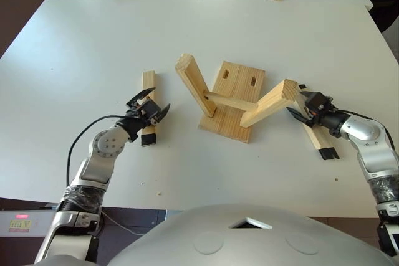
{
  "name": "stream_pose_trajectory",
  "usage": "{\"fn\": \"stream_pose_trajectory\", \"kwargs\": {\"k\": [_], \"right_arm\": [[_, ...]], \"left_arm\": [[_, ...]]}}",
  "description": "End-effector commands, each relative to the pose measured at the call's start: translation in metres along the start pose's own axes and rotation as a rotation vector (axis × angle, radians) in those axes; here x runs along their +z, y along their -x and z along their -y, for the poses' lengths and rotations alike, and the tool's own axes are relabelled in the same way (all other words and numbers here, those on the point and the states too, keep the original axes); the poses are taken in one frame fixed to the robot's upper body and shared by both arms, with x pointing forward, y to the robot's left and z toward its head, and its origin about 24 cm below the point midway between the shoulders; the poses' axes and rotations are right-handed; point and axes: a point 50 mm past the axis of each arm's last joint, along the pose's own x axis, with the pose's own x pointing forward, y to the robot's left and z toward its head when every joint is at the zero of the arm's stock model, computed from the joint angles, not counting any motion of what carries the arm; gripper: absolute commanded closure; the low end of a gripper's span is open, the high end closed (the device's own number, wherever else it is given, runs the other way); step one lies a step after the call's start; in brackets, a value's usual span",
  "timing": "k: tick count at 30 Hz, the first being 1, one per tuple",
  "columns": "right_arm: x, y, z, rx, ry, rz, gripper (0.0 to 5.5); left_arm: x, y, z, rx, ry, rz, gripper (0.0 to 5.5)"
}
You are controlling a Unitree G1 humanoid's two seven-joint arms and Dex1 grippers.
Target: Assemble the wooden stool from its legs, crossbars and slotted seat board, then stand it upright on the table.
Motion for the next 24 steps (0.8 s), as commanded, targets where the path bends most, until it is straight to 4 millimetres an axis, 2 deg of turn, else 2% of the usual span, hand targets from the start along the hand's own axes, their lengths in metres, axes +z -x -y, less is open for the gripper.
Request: {"fn": "stream_pose_trajectory", "kwargs": {"k": [1,9,12,16,20,24], "right_arm": [[-0.022,0.006,-0.011,0.022,-0.043,-0.102,2.19],[-0.028,0.009,-0.007,-0.005,-0.037,-0.128,2.19],[-0.023,0.008,-0.006,-0.011,-0.034,-0.110,2.19],[0.008,0.002,-0.002,-0.025,-0.054,0.013,2.19],[0.045,-0.005,0.013,-0.076,-0.094,0.145,2.19],[0.063,-0.011,0.032,-0.153,-0.141,0.206,2.19]], "left_arm": [[-0.018,0.014,0.003,-0.087,-0.007,-0.096,2.00],[-0.021,0.018,-0.002,-0.086,-0.019,-0.110,2.00],[-0.018,0.017,0.000,-0.083,-0.020,-0.098,2.00],[-0.001,0.014,-0.002,-0.076,-0.006,-0.043,2.00],[0.032,0.005,-0.017,-0.045,0.075,0.064,2.00],[0.060,0.000,-0.027,-0.044,0.129,0.138,2.00]]}}
